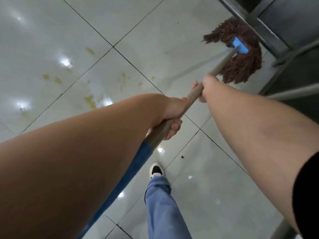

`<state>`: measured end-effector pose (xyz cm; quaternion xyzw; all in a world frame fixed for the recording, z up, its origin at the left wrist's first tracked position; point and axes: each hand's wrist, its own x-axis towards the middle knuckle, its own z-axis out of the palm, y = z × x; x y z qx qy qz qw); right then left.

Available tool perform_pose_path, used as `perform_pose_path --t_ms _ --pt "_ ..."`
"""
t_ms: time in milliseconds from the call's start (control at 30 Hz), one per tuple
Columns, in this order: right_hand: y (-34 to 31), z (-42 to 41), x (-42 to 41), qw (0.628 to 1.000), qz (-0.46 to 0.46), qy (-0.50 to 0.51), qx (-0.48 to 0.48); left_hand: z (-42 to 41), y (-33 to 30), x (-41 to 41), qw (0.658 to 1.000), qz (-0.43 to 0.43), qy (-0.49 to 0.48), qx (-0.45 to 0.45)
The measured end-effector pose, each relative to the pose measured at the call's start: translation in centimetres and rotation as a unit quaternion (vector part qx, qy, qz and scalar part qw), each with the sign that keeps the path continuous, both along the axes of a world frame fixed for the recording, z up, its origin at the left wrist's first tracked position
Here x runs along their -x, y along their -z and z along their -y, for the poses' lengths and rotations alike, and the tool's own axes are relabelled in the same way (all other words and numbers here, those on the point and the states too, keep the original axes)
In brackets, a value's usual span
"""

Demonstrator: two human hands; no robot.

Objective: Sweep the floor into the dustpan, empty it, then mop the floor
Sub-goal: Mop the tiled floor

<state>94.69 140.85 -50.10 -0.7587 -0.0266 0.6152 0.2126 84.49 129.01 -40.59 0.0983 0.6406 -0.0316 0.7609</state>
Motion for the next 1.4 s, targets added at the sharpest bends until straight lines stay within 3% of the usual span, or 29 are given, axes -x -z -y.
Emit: perform_pose_path --t_ms 233,433,733,1000,1167,1400 --pt "0.8 3.0 1.5 0.999 0.005 -0.046 0.022 3.3 1.2 1.5 0.999 0.017 -0.007 0.036" --pt "-0.2 12.3 7.8 0.996 -0.016 -0.084 0.012 12.8 0.7 7.9 0.998 -0.018 -0.024 0.054" --pt "-2.2 40.4 21.6 0.988 -0.062 -0.132 0.055 41.3 -3.2 21.0 0.992 -0.078 -0.022 0.092" --pt "-7.0 65.8 34.8 0.97 -0.09 -0.171 0.148 65.9 -10.4 33.2 0.975 -0.113 -0.013 0.192" --pt "-7.4 68.9 35.6 0.967 -0.08 -0.184 0.158 69.2 -10.7 33.3 0.975 -0.101 -0.02 0.197" --pt "-5.8 64.1 34.8 0.971 -0.093 -0.169 0.139 64.5 -8.8 32.4 0.979 -0.125 -0.011 0.161"
